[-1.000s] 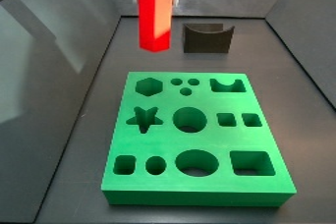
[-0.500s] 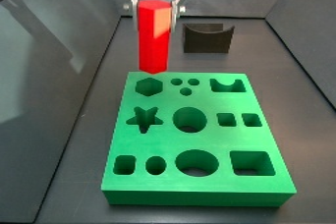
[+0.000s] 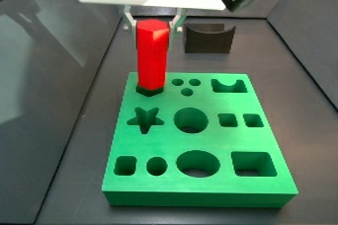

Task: Pick up the hexagon object. Move up. Move to above the board. Insert the hexagon object.
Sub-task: Insert the hexagon object.

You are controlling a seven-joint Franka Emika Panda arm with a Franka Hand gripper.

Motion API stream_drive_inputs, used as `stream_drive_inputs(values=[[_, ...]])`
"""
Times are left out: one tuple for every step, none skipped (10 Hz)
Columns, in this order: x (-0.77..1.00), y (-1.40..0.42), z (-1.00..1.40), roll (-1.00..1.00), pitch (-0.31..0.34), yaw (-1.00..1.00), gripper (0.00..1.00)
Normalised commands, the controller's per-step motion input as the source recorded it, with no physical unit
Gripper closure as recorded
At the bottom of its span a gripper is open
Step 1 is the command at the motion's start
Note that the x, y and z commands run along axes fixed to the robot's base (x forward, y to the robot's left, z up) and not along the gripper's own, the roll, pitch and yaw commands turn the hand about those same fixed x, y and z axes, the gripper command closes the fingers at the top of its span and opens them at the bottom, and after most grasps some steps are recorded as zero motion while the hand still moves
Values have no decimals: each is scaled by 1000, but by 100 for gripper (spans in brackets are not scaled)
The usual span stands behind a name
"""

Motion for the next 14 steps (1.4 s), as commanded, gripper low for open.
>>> stream_drive_inputs(values=[[-23,-69,-243,0,-24,111,100],[-29,-46,-191,0,-30,94,100],[-3,-9,-140,0,-27,71,100],[-11,0,-140,0,-6,71,100],[-14,0,-177,13,0,86,100],[-49,0,-223,19,-6,77,100],[-91,-31,-269,31,-17,51,100],[-137,-103,-314,71,-24,31,100],[-163,-169,-423,104,-29,0,100],[-283,-280,-649,170,-59,0,100],[-406,-326,-857,207,-100,0,100],[-400,-409,-963,190,-70,0,100],[-360,-480,-1000,77,-51,143,100],[-320,-466,-1000,10,-90,271,100]])
